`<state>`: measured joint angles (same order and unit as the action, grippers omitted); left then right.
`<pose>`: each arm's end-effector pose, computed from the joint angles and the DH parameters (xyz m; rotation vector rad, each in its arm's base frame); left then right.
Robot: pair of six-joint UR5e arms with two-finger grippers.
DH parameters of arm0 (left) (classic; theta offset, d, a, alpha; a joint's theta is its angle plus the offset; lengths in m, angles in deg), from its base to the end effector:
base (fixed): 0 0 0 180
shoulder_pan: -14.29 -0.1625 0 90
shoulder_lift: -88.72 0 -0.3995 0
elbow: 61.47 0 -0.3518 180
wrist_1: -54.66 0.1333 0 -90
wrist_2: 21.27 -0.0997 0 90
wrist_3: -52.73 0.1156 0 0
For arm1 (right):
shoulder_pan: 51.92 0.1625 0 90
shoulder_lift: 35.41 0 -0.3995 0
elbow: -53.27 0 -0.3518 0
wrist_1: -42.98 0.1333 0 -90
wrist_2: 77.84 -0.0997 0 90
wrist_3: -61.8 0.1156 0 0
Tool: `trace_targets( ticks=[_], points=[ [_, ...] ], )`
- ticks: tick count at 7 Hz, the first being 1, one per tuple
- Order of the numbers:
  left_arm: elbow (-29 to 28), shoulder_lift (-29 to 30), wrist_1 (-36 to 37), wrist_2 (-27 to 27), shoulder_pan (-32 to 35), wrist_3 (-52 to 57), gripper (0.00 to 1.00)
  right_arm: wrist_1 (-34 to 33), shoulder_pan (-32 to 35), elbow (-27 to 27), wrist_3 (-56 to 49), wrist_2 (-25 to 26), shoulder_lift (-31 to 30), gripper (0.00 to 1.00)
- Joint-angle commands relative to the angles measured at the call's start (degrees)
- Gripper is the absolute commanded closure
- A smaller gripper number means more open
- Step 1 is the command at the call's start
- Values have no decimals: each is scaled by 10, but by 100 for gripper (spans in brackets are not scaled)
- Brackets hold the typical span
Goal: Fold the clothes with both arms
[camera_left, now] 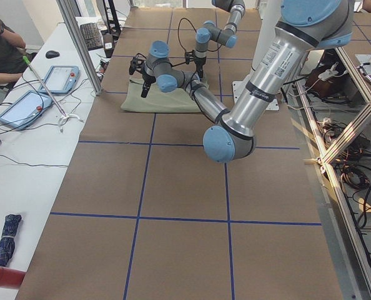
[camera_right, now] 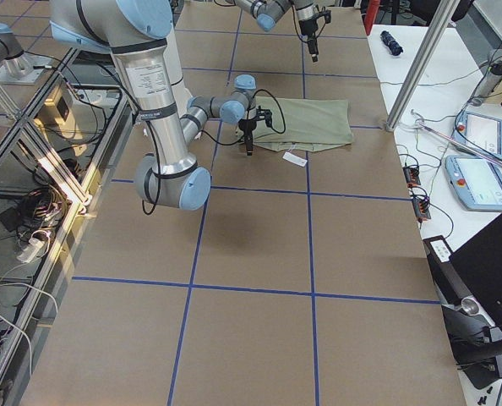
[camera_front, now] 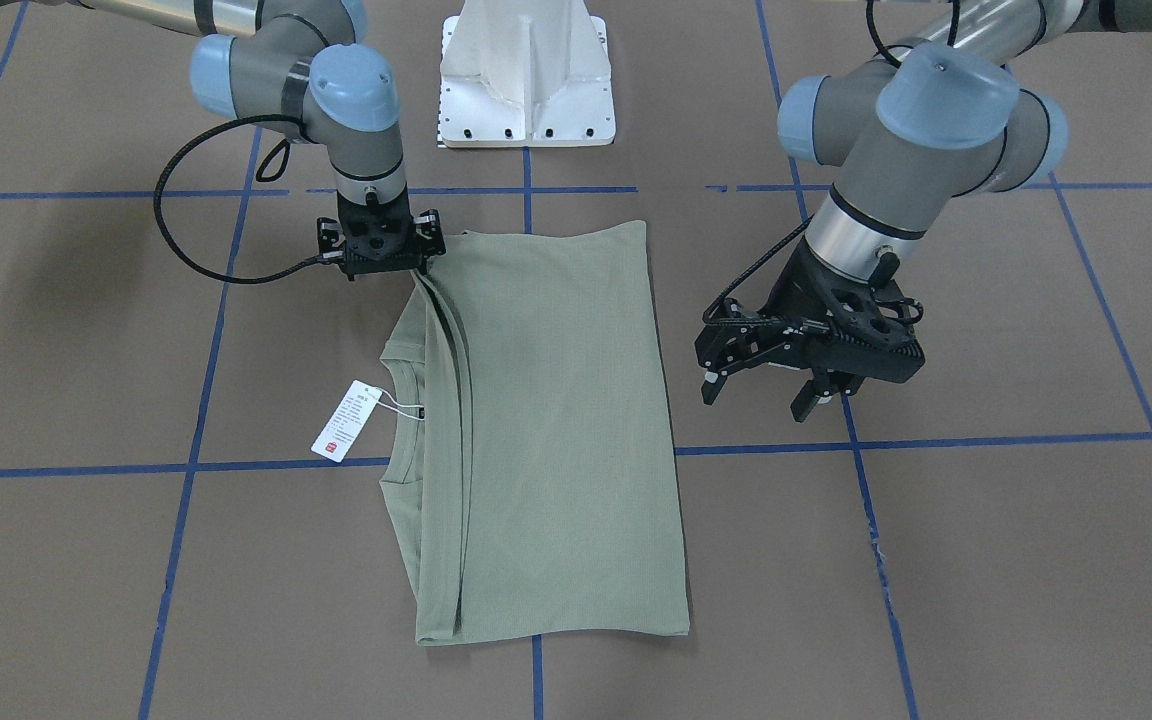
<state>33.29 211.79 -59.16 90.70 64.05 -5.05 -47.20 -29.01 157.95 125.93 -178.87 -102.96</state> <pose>0.3431 -0.5448 0.2447 0.4351 1.0266 -0.0675 -0.4918 -0.3286 0.3501 0.0963 -0.6625 -0.1118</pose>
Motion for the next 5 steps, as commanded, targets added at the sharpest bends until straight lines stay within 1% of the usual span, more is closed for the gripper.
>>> trace_targets(
  ticks=[1,2,3,4,5],
  points=[
    [0,0,0,0,-2,-1,0,4,3,38,-1,4,-54,0],
    [0,1,0,0,-2,-1,0,1,14,59,-1,-1,-52,0],
    [0,0,0,0,-2,-1,0,-3,29,61,-2,-2,-39,0],
    [-3,0,-2,-1,-2,0,0,-3,53,38,-3,-2,0,0],
    [-5,0,-5,-1,-2,5,0,-3,69,-16,-12,0,54,0]
  ],
)
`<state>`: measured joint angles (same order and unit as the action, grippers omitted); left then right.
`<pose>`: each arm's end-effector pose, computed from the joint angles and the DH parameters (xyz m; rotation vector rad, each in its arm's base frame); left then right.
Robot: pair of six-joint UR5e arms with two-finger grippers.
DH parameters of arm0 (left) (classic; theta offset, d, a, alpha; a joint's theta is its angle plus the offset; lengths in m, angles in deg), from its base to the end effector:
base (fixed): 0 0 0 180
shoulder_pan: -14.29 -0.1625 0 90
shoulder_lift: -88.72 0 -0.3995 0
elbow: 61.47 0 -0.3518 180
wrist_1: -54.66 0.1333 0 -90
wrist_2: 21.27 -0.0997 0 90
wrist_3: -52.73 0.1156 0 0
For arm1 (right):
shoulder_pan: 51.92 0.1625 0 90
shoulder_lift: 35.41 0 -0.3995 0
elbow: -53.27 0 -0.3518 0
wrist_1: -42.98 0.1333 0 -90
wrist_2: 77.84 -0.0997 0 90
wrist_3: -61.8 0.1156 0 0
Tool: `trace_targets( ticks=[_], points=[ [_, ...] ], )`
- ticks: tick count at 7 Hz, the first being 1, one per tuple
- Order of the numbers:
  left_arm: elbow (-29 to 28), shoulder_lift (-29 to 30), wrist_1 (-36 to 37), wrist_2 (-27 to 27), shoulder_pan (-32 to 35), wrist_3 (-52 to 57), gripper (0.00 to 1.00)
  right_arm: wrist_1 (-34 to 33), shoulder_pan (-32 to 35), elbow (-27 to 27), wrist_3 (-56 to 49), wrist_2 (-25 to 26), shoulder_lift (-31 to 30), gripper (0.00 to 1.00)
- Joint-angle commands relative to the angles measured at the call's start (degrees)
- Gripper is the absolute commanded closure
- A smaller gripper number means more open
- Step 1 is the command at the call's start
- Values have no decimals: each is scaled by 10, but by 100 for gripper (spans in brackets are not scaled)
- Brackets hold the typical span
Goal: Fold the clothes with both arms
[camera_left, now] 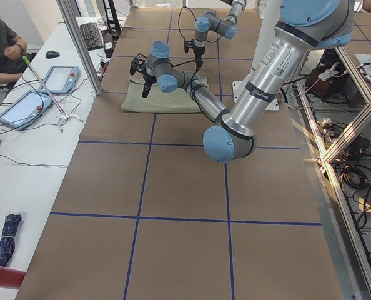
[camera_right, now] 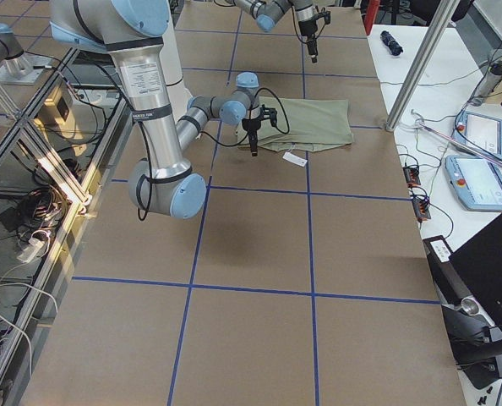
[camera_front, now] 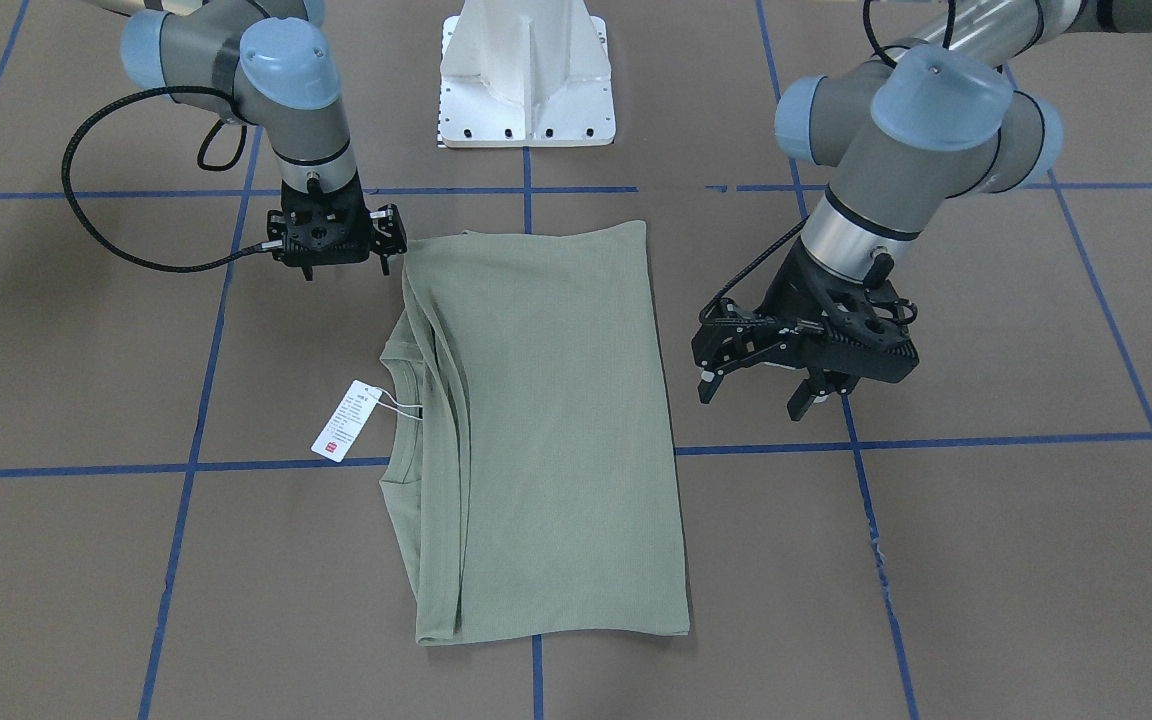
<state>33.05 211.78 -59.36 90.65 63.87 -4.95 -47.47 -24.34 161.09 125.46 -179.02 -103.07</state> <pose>0.3454 -0.5445 0.2461 0.4344 1.0258 -0.0638 -0.4538 -0.3621 0.3287 0.1463 -0.7006 -0.0469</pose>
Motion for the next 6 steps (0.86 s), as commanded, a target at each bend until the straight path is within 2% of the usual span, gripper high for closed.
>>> trace_targets(
  ticks=[1,4,6],
  points=[
    [-3,-1,-4,0,0,4,0,3,33,-99,-8,1,101,0],
    [-3,-3,-7,0,0,4,0,6,45,-238,-26,2,211,0],
    [-4,-3,-7,0,0,4,0,6,46,-256,-28,2,219,0]
  ],
)
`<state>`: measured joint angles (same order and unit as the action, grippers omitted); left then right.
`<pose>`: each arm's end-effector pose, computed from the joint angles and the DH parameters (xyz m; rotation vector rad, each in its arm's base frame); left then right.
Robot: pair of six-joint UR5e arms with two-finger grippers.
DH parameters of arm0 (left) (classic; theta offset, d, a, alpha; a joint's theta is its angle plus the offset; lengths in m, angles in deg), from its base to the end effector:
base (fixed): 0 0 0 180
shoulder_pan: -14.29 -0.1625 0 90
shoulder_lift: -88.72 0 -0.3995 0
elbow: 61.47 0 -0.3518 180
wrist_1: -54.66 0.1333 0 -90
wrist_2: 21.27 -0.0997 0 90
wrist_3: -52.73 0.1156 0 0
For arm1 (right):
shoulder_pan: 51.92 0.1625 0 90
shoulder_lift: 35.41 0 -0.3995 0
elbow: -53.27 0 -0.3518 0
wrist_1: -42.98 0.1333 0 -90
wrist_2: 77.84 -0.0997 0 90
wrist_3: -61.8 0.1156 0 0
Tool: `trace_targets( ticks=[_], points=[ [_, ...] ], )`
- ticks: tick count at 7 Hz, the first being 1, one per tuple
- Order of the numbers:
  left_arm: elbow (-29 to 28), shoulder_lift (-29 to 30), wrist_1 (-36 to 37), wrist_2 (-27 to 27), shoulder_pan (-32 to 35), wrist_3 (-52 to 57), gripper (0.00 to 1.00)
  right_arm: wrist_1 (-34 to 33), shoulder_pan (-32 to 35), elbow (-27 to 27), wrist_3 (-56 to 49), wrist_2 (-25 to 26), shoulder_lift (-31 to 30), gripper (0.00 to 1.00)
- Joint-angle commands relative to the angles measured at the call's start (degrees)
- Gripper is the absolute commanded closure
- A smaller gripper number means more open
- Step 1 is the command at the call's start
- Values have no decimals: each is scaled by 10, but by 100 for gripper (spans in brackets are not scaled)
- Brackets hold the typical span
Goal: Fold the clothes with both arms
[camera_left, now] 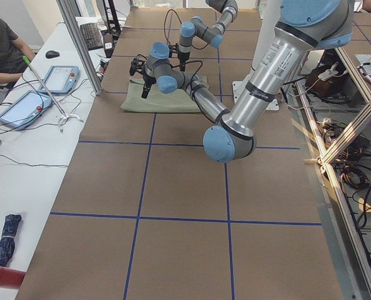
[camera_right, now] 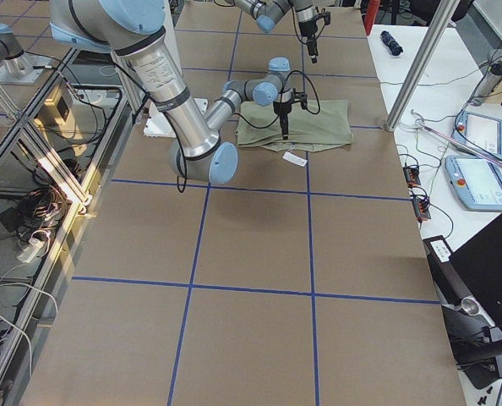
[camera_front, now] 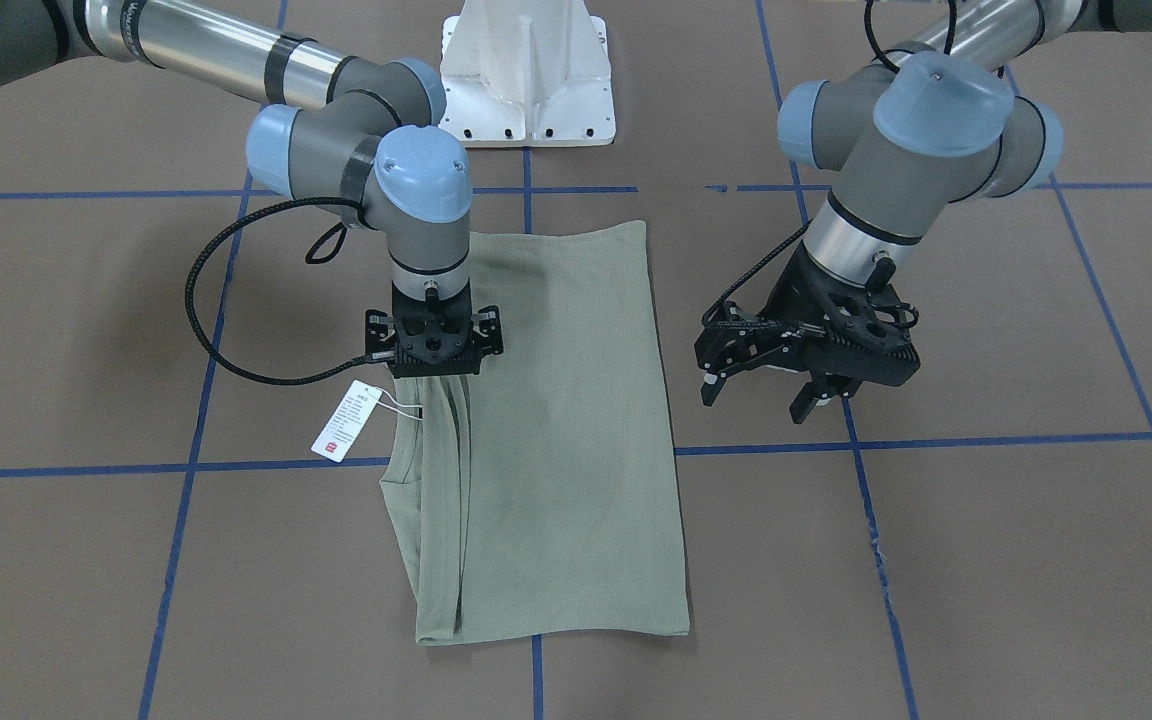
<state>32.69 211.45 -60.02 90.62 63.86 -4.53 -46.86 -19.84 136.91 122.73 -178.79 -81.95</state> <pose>0.3458 -0.5450 0.2508 0.4381 1.0236 -0.0575 -0.5369 -0.4679 0.2702 0.1710 -0.6518 -0.0116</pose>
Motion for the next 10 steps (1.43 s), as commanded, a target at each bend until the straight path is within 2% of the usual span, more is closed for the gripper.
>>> trace_targets(
  ticks=[1,3,8,9,10],
  points=[
    [0,2,0,1,0,-2,0,-1,1,-16,0,-1,6,0],
    [-1,1,0,0,0,-4,0,-1,0,-30,-5,-3,5,0],
    [0,4,0,0,-5,-7,0,2,8,-23,-9,-21,-23,0],
    [1,4,0,0,-9,-7,0,0,20,-7,-11,-30,-40,0],
    [3,4,1,0,-13,-8,0,0,25,32,-21,-31,-83,0]
  ],
)
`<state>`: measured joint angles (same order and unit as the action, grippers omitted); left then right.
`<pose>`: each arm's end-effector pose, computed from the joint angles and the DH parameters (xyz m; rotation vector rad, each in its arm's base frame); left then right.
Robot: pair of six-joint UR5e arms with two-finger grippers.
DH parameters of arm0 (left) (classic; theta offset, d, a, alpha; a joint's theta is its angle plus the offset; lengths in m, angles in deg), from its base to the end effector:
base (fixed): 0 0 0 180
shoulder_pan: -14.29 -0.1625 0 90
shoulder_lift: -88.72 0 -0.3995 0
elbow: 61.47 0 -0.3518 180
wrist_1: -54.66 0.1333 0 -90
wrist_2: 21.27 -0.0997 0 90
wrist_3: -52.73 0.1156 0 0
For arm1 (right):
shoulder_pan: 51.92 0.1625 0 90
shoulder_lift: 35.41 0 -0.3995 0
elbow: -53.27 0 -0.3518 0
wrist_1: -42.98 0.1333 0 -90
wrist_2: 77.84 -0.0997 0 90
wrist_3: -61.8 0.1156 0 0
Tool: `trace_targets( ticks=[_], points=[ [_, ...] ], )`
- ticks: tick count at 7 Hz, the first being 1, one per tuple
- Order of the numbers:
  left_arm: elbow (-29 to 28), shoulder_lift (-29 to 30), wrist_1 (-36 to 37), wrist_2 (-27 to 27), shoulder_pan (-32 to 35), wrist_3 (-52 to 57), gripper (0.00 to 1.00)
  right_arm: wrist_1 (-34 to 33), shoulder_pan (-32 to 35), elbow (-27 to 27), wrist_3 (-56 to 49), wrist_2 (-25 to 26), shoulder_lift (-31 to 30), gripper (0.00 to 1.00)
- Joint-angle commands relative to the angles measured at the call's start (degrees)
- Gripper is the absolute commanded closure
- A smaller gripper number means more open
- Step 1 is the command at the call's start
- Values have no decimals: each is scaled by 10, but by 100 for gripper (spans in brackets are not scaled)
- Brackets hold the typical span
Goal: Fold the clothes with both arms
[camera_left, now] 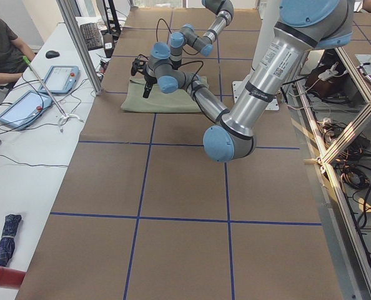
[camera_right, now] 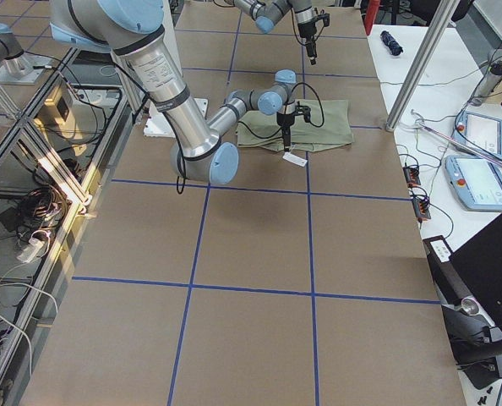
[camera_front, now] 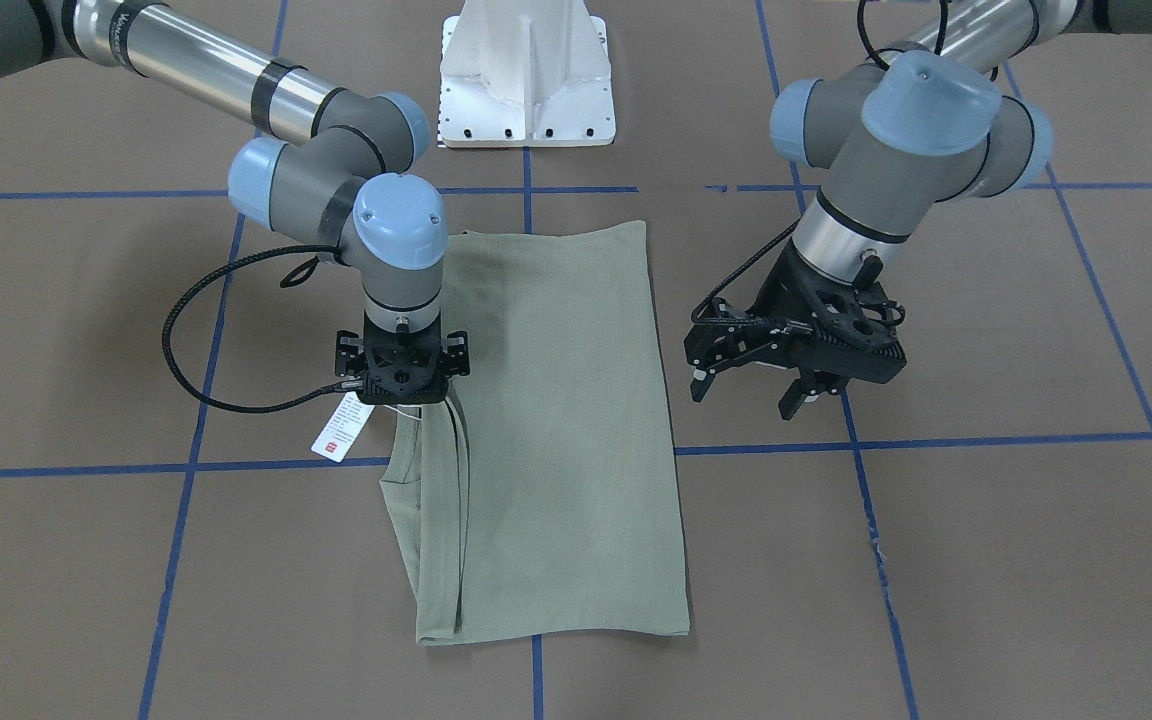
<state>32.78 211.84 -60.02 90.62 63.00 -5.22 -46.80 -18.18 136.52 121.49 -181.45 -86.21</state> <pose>0.3541 -0.5399 0.2458 0.4300 1.0353 -0.0529 -0.5181 -0.4737 0.3241 0.1050 -0.6035 -0.0097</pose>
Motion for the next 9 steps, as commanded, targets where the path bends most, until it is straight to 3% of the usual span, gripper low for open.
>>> trace_targets(
  ticks=[1,2,5,7,9],
  points=[
    [3,0,1,0,-5,-11,0,-2,20,89,-42,-4,-87,0],
    [4,0,1,1,-5,-12,0,0,20,113,-45,-4,-118,0],
    [5,0,1,1,-5,-10,0,-3,40,94,-44,-5,-59,0],
    [0,-2,-8,0,-5,-8,0,3,47,-34,-43,-2,43,0],
    [0,-2,-27,0,-5,-11,0,100,63,-150,-47,2,78,0]
  ],
)
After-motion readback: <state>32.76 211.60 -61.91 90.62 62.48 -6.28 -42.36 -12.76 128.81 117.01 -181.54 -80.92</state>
